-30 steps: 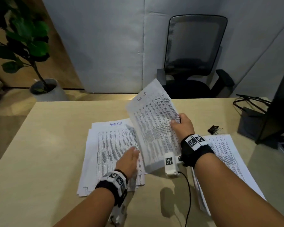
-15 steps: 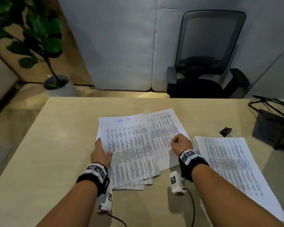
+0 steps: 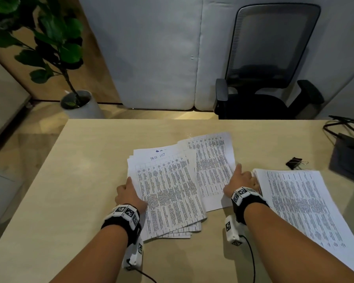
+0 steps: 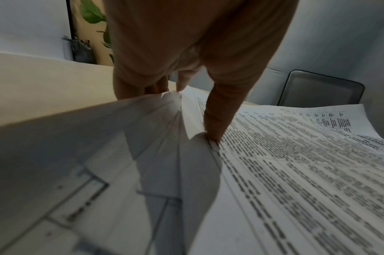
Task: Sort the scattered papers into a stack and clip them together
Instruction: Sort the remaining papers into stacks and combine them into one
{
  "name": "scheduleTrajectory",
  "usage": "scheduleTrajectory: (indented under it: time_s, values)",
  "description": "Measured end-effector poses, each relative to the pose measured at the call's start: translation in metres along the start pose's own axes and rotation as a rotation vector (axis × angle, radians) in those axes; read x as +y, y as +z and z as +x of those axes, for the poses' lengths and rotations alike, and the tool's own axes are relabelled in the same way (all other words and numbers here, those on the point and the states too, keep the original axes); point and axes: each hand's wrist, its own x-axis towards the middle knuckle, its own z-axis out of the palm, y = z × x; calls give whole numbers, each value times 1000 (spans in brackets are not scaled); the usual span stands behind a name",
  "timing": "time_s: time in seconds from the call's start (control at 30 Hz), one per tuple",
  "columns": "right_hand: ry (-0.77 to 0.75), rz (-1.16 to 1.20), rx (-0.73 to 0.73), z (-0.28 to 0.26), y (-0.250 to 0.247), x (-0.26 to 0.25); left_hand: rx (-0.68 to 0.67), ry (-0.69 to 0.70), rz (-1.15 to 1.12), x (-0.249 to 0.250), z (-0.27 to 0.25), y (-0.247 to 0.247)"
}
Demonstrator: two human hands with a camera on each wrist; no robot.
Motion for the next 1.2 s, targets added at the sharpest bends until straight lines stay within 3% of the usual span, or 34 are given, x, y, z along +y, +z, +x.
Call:
scheduleTrajectory:
  time_s: [0.17,0.33,0.47,0.57,0.73,0.77,0.87,0.93,1.07,1.2]
  values:
    - [-70,321,-90,-5,-2,-4,-53,20,-211,-1,-4,-7]
    - [-218,415,244,-14,-33,-17,-55,-30,-432,-2,-13,-23]
    - [-345,372,397,-20,-65,-35,-32,-9,-432,-4,-7,-36]
    - [-425,381,317,-24,-74,-49,-17,0,-445,0,2,-28]
    - [-376,297,-53,-39,-36,-62,-100,63,-568,24,4,-9]
    - [-375,280,-55,-42,-29,-61,-107,84,-595,28,2,-4]
    - [-424,140,210,-46,-33,-55,-87,133,-566,31,-3,8]
    - [-507,181,310,-45,-49,-53,-69,137,-514,33,-7,10]
    - [-621,522,272,-41,-77,-58,-67,111,-569,39,-7,8]
    - [-474,654,35,-38,-70,-55,-138,71,-735,39,-4,17]
